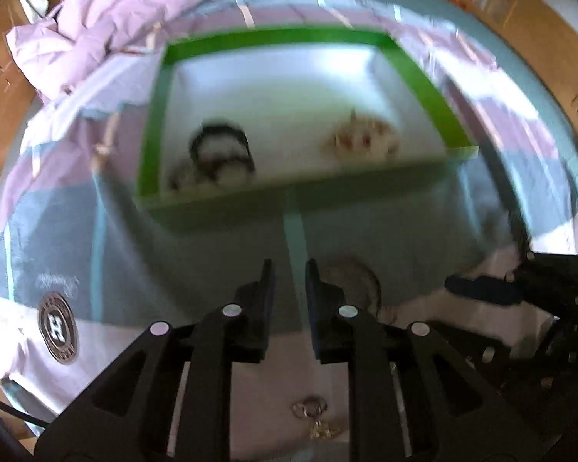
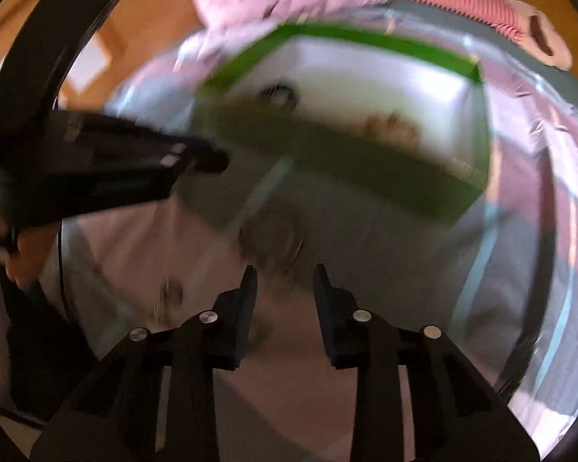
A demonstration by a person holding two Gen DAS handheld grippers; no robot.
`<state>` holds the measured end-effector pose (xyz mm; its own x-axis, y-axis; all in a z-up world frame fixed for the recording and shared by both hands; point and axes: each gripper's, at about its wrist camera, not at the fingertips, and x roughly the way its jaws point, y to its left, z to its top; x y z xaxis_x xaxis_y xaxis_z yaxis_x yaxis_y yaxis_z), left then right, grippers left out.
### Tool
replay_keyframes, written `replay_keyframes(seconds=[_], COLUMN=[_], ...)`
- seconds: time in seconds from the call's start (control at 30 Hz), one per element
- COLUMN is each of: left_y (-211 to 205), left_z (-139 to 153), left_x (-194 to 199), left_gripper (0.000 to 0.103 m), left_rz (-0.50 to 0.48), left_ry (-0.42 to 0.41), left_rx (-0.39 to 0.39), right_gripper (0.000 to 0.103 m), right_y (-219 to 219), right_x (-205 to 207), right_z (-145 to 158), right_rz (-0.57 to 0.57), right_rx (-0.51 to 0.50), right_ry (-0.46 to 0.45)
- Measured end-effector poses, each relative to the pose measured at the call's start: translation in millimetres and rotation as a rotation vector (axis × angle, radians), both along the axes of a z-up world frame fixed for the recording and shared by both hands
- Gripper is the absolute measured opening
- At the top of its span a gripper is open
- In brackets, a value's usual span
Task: Organize jewelry
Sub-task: 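Release the red bracelet into the box with the right tool while the left drops the brown bracelet, then grasp the pink beaded bracelet with the left tool while the right tool reaches the green pendant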
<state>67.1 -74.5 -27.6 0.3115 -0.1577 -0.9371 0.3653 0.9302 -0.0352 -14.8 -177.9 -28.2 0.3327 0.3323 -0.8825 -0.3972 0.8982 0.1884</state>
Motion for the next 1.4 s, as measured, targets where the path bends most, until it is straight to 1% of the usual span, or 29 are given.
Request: replay_keyframes(seconds=[0.07, 0.13, 0.2, 0.23, 0.3, 0.33, 0.37, 0.43, 0.47, 0.5, 0.57, 0.63, 0.7, 0.77, 0.83, 0.93, 1.03, 1.07, 1.1, 1.2, 1.23, 1.37, 1.4], left_y=[-1.6, -0.8, 1.2, 2.2, 3.7, 3.9, 4.6, 7.7, 9.1, 11.8, 17.9, 26.5, 33.0, 38.3, 40.4, 41.0, 32.8, 29.9, 27.9, 20.1, 19.0, 10.5, 8.3], left_z=[-14.8, -25.4, -32.7, -35.8, -44.9, -48.9, -52.7, -53.4, -51.5, -50.1, -46.5, -39.7, -35.2, -33.5, -33.6, -40.1, -48.7, -50.9, -53.1, -56.5, -57.1, -59.8, -59.7], left_x=[-4.5, -4.5, -2.1, -1.0, 0.9, 1.5, 1.7, 2.3, 4.2, 5.3, 7.6, 11.0, 13.2, 14.8, 14.6, 14.3, 13.9, 14.1, 13.9, 13.1, 12.8, 8.6, 8.8], left_gripper=[0.017, 0.019, 0.027, 0.028, 0.028, 0.028, 0.025, 0.020, 0.013, 0.010, 0.010, 0.010, 0.010, 0.010, 0.010, 0.010, 0.010, 0.012, 0.015, 0.022, 0.023, 0.023, 0.023], left_rz=[0.001, 0.015, 0.035, 0.046, 0.057, 0.058, 0.060, 0.065, 0.068, 0.077, 0.103, 0.134, 0.150, 0.154, 0.152, 0.145, 0.134, 0.130, 0.124, 0.108, 0.103, 0.090, 0.087], left_ry=[0.040, 0.077, 0.107, 0.122, 0.156, 0.165, 0.169, 0.165, 0.167, 0.167, 0.149, 0.117, 0.098, 0.101, 0.096, 0.103, 0.115, 0.115, 0.116, 0.108, 0.103, 0.090, 0.088], left_rx=[0.010, -0.005, -0.033, -0.047, -0.062, -0.054, -0.041, -0.046, -0.052, -0.057, -0.048, -0.044, -0.042, -0.061, -0.054, -0.015, 0.014, 0.025, 0.036, 0.053, 0.060, 0.078, 0.082], right_gripper=[0.031, 0.032, 0.032, 0.032, 0.032, 0.032, 0.032, 0.032, 0.032, 0.030, 0.029, 0.028, 0.028, 0.028, 0.028, 0.028, 0.030, 0.030, 0.031, 0.041, 0.041, 0.041, 0.037], right_y=[11.2, 20.5, 28.6, 32.0, 35.0, 33.5, 31.6, 27.4, 25.2, 23.3, 21.1, 17.4, 10.7, 2.2, -0.9, 0.5, -1.2, -0.7, 0.2, -3.3, -3.5, -1.0, 1.3], right_x=[-10.4, -15.1, -16.6, -16.6, -15.0, -12.8, -11.1, -8.1, -6.6, -5.5, -4.2, -2.2, 2.9, 9.2, 10.2, 11.0, 12.4, 7.8, 12.8, 10.4, 10.7, 12.0, 10.7], right_z=[-10.9, -18.4, -25.7, -29.4, -34.1, -35.7, -36.1, -36.6, -37.3, -37.6, -35.7, -32.2, -30.8, -32.9, -34.2, -35.6, -36.4, -36.8, -39.1, -39.3, -40.2, -43.1, -42.7], right_rz=[0.045, 0.075, 0.102, 0.109, 0.109, 0.096, 0.087, 0.065, 0.053, 0.042, 0.023, -0.008, -0.051, -0.080, -0.098, -0.099, -0.094, -0.095, -0.096, -0.100, -0.102, -0.086, -0.081], right_rx=[-0.014, -0.030, -0.052, -0.066, -0.101, -0.110, -0.106, -0.113, -0.118, -0.119, -0.117, -0.138, -0.137, -0.130, -0.136, -0.135, -0.139, -0.140, -0.140, -0.141, -0.142, -0.151, -0.153], right_ry=[0.031, 0.046, 0.060, 0.065, 0.064, 0.065, 0.069, 0.070, 0.070, 0.070, 0.059, 0.030, 0.020, 0.031, 0.032, 0.034, 0.034, 0.033, 0.033, 0.033, 0.034, 0.026, 0.023])
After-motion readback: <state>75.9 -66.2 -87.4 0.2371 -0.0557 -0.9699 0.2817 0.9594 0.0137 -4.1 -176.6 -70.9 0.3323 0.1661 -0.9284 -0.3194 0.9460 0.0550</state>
